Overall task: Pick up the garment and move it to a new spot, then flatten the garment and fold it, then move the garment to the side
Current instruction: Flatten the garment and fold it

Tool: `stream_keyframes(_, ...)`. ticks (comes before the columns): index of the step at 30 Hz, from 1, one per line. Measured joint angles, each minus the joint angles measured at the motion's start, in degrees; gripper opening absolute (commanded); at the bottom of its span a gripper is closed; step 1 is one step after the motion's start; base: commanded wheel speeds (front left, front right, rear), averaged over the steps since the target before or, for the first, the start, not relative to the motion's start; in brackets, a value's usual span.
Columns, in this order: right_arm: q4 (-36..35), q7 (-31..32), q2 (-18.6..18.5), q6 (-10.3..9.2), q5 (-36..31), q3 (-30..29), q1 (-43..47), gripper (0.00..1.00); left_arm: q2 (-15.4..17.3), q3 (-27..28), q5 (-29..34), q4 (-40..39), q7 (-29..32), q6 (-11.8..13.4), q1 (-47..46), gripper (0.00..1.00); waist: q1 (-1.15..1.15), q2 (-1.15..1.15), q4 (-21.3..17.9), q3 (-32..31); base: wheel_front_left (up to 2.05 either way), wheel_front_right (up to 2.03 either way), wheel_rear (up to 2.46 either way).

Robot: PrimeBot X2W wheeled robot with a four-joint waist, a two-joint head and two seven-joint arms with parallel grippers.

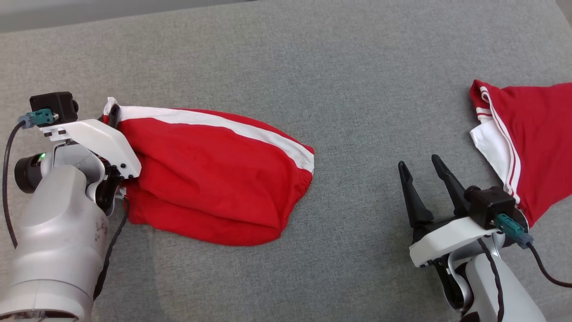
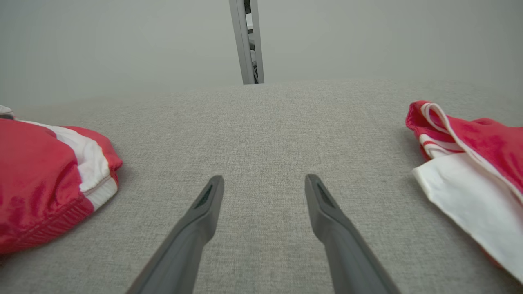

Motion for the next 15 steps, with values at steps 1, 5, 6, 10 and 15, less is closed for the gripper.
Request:
stream_keyframes(1,0.19,-0.01,0.0,0.0,0.0,-0.18,0.04,1.0,-0.16,-0.38,0.01,-0.11,-0.85,-0.02,0.02,0.0,0.0,0.0,0.15,-0.36,0.0,0.0,0.0)
stream_keyframes(5,1.34,-0.01,0.0,0.0,-0.03,-0.97,1.1,1.0,-1.45,-1.62,0.11,-0.81,-4.67,-0.12,0.95,0.0,0.0,0.0,0.95,-2.68,0.0,0.0,0.0)
stream_keyframes(6,1.78,0.0,0.01,-0.01,-0.02,-1.12,1.65,1.0,-1.85,-1.66,-0.34,-0.99,-5.5,-0.27,1.52,0.0,0.0,0.0,1.2,-3.46,0.0,0.0,0.0)
stream_keyframes(10,3.09,0.0,0.01,-0.01,0.16,-1.43,3.42,1.0,-3.32,-2.64,-2.15,-2.13,-7.73,-0.3,4.86,0.0,0.0,0.0,2.43,-7.25,0.0,0.0,0.0)
stream_keyframes(15,4.08,0.0,0.01,0.0,1.4,-1.01,6.22,1.0,-4.88,-5.73,-5.8,-5.71,-8.56,-0.46,11.76,0.0,0.0,0.0,4.3,-12.65,0.0,0.0,0.0)
